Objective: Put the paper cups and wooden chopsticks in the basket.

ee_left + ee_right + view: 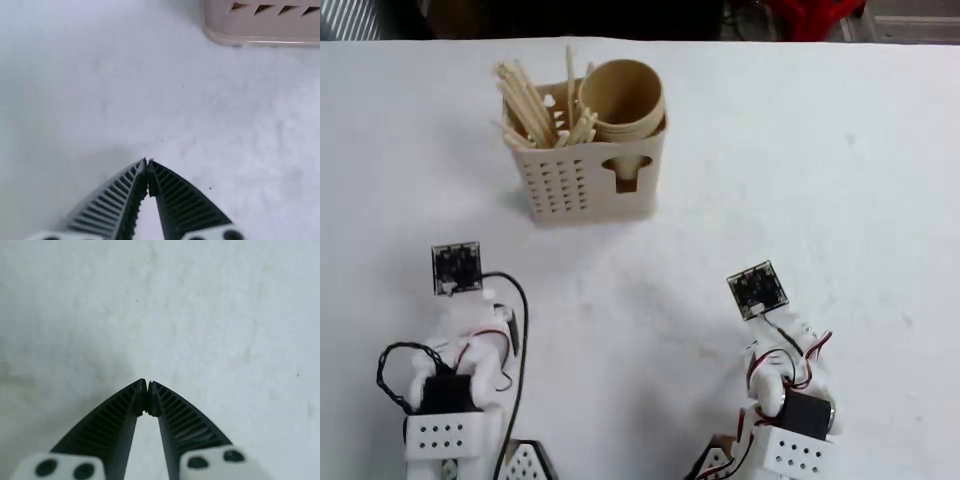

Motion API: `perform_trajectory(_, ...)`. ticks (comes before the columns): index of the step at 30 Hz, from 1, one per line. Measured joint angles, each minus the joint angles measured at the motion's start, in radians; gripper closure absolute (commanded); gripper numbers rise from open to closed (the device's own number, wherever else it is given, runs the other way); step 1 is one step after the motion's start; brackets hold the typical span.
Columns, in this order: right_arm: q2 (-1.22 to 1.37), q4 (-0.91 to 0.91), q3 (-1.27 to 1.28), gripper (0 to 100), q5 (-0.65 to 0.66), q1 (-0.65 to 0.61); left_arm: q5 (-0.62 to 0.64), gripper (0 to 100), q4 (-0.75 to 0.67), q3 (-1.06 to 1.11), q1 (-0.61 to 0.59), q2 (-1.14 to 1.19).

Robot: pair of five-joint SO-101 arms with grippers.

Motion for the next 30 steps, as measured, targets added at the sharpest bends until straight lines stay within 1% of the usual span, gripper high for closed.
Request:
perform_trajectory(15,0.000,0.000,0.000,98.1,0.000,0.000,0.000,98,0.147,0.000,0.000,-0.100)
perform_trajectory(30,0.000,0.000,0.000,98.1,0.000,0.000,0.000,98,0.153,0.000,0.000,-0.101)
